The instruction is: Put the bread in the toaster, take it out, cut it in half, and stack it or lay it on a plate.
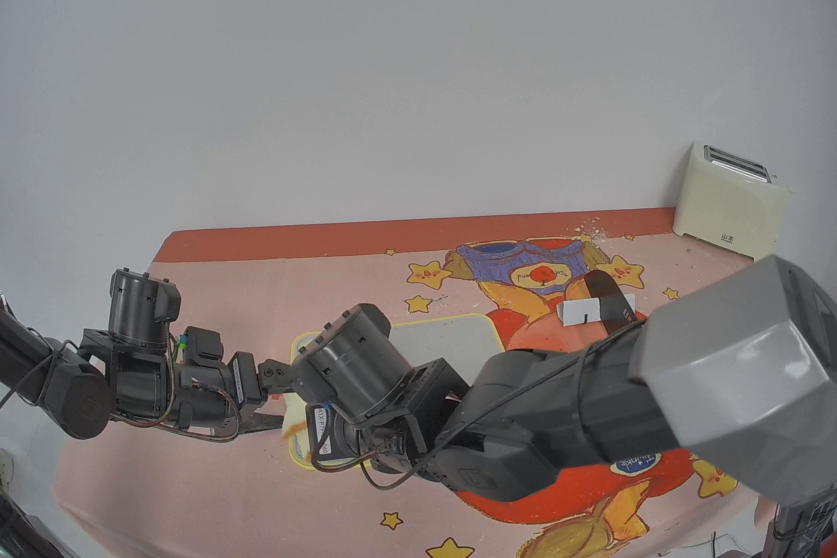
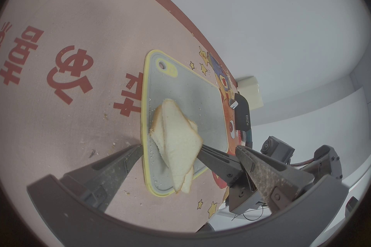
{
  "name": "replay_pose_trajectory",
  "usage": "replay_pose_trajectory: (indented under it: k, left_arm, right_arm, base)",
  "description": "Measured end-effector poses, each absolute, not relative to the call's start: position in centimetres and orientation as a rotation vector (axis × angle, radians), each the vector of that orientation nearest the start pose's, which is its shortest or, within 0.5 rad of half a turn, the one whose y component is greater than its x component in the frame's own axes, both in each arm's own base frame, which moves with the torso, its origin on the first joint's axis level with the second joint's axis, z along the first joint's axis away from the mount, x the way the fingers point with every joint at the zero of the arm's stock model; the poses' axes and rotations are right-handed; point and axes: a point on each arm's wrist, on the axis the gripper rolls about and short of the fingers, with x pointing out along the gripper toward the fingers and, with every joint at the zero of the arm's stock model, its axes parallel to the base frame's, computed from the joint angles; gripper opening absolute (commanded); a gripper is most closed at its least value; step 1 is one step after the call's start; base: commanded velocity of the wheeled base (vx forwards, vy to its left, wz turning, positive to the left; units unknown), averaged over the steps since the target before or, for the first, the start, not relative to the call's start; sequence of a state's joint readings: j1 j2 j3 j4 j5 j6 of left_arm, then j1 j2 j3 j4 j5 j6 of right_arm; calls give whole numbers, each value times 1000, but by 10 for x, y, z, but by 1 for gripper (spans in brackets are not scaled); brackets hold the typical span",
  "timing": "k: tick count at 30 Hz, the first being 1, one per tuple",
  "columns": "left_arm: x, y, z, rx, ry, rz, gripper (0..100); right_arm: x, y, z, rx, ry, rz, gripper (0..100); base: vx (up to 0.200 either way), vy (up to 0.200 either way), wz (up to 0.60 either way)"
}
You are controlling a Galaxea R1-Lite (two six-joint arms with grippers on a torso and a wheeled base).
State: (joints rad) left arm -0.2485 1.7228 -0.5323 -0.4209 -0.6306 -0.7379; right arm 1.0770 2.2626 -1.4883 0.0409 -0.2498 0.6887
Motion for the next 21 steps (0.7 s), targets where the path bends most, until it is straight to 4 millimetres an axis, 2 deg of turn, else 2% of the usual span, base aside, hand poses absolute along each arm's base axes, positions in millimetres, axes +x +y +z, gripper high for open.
replay_pose_trajectory:
  k: [11,21]
  left_arm:
    - [240,-74,94,-803,1059,-514,100]
    - [240,-74,94,-804,1059,-513,100]
  right_arm:
    - [206,386,88,102,882,508,0]
    - [215,363,95,108,884,460,0]
  base:
    - [0,0,0]
    - [0,0,0]
